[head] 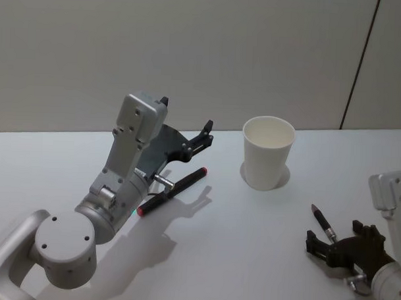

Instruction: Place the pen into the pen holder.

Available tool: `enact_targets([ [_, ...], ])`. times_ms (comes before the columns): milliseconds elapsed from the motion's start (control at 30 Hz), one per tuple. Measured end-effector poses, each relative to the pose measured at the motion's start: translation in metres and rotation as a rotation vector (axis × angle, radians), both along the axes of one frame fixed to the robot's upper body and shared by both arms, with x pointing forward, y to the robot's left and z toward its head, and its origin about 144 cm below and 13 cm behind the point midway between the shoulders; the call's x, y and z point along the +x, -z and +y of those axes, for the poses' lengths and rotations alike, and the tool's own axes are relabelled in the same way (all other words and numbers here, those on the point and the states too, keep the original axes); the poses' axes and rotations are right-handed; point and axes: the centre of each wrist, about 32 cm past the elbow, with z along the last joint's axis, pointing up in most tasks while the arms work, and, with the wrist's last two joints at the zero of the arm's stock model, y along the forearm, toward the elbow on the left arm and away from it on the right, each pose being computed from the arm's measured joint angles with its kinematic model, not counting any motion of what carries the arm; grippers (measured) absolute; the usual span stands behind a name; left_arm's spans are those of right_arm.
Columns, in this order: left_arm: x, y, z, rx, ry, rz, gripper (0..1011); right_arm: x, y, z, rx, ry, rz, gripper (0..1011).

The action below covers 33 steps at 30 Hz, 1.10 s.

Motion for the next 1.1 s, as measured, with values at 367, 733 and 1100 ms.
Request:
enact_targets([
  [367, 0.0, 0.0, 0.0, 0.0, 0.0, 0.0, 1001, -0.0001, 0.0012, 0.0017, 0.005, 0.002, 0.005, 907],
  [733, 0.0, 0.0, 0.0, 0.0, 0.0, 0.0, 1001, 0.0001, 0.0015, 0.0021, 0.006, 0.003, 0.008, 804],
  [1100, 0.0, 0.0, 0.0, 0.0, 0.0, 0.0, 1001, 0.0001, 0.002, 0.0021, 0.009, 0.006, 0.01, 734],
])
